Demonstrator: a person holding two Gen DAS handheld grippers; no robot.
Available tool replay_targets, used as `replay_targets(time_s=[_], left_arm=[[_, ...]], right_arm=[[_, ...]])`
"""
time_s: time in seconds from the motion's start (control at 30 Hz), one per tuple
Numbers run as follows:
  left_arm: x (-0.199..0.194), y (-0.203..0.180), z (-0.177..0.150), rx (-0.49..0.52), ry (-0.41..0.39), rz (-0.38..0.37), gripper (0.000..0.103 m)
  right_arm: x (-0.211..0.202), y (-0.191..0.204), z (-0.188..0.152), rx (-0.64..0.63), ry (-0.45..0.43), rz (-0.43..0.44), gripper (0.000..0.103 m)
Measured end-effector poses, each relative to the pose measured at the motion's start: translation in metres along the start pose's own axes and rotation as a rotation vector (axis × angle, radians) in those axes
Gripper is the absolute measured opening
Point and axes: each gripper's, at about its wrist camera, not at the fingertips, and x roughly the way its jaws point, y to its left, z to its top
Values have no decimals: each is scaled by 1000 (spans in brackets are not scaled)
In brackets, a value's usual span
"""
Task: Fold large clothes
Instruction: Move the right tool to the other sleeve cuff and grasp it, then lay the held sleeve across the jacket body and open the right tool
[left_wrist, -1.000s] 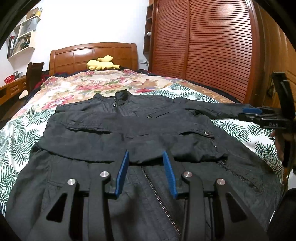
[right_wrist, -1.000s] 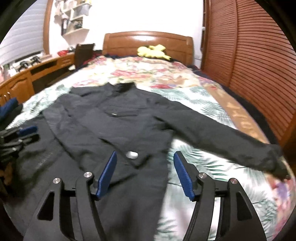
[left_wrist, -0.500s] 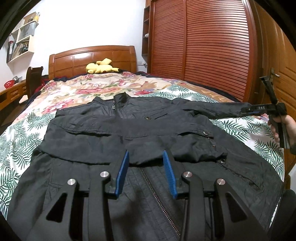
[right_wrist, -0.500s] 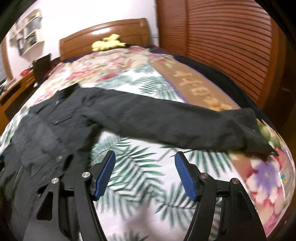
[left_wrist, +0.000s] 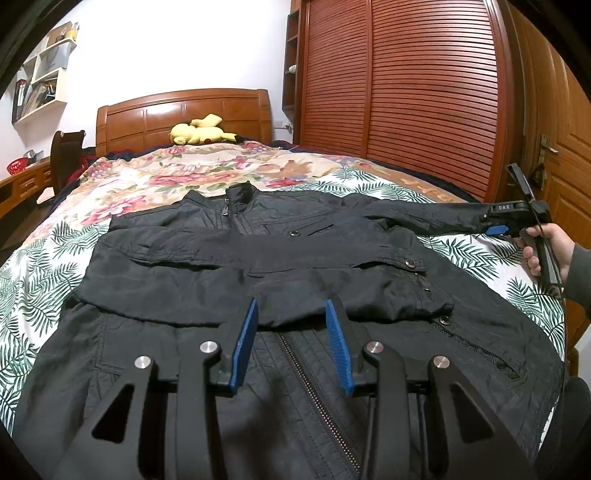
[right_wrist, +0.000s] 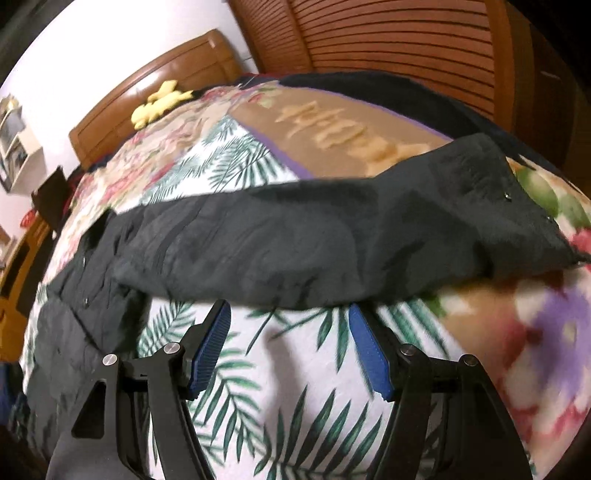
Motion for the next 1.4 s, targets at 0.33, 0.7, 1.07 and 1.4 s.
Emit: replay_targets(time_s=[0.33, 0.7, 1.07, 1.4], left_arm=[[0, 0, 0, 1, 2, -1, 37], [-8, -8, 0, 27, 1, -11, 37], [-48, 5, 5, 2, -41, -17, 37], [-79, 28, 10, -35, -101, 18, 37]], right_arm=[[12, -5, 24, 24, -44, -98, 27], [-52, 84, 52, -250, -208, -94, 5], [-108, 243, 17, -555, -284, 109, 5], [-78, 319, -56, -714, -126, 164, 12]])
